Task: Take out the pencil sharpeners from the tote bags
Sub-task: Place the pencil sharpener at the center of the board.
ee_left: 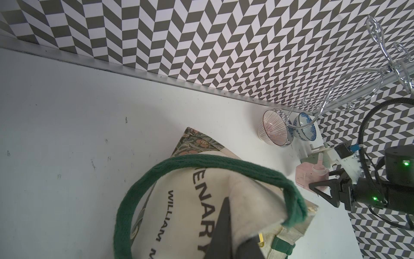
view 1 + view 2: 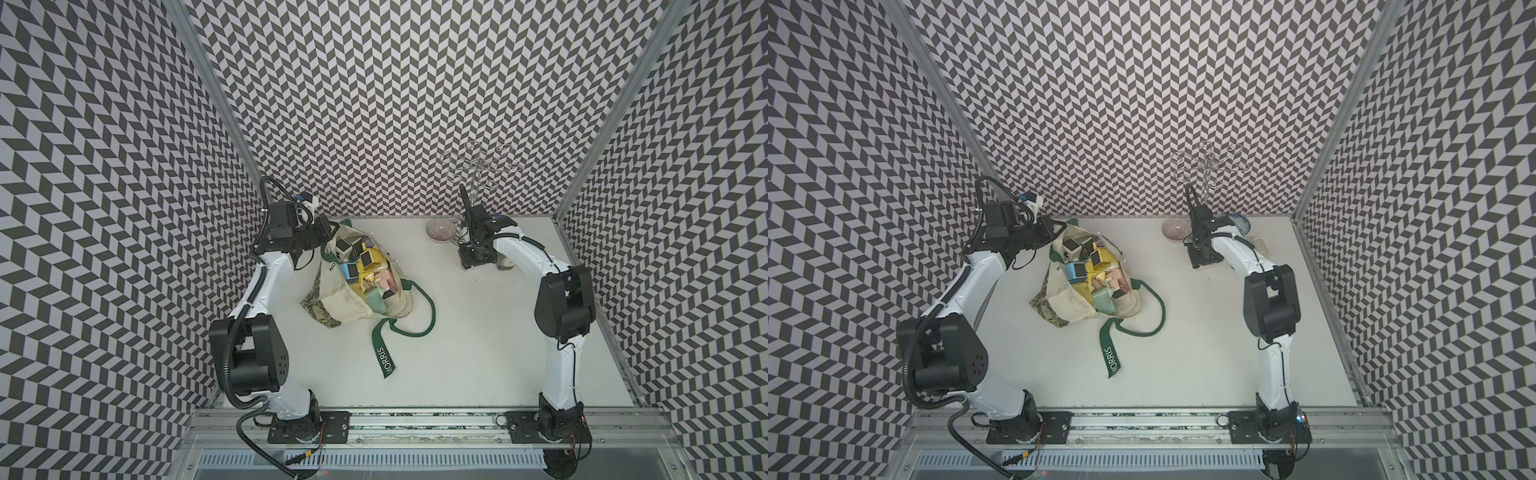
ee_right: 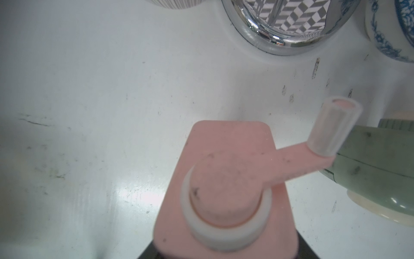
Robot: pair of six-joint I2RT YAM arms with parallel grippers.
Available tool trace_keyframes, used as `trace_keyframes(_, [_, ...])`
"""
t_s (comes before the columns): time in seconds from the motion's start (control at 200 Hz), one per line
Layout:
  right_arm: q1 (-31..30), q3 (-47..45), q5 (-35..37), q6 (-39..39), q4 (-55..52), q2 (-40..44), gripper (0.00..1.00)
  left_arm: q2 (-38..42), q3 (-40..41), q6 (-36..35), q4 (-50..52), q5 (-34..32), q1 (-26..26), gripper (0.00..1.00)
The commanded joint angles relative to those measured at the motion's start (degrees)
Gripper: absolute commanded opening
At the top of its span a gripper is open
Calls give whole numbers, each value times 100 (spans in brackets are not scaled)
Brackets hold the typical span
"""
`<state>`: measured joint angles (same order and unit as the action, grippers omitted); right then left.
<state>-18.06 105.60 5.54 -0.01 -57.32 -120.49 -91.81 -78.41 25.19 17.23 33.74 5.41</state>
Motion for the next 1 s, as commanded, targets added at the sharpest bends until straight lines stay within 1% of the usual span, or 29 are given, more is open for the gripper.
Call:
trace_keyframes(0.0, [97,350,158,-86,-175,-261,33,284,-156,3,-614,212,26,0])
trace_keyframes(0.345, [516,870,-163,-277,-239,-690,35,262,-157,10,-615,221,22,0])
trace_keyframes(0.436, [629,1129,-148,-262,-374,-848,35,264,-148,3,-615,189,22,0])
trace_keyframes(0.566, [754,1223,-229,-271,-431,-928,36,197,-161,29,-615,243,13,0])
trace_keyframes(0.731, [783,1093,-393,-319,-465,-917,37,211,-148,16,-618,220,14,0])
trace_keyframes(0.996, [827,718,-387,-342,-392,-705,40,203,-148,11,-612,220,0,0])
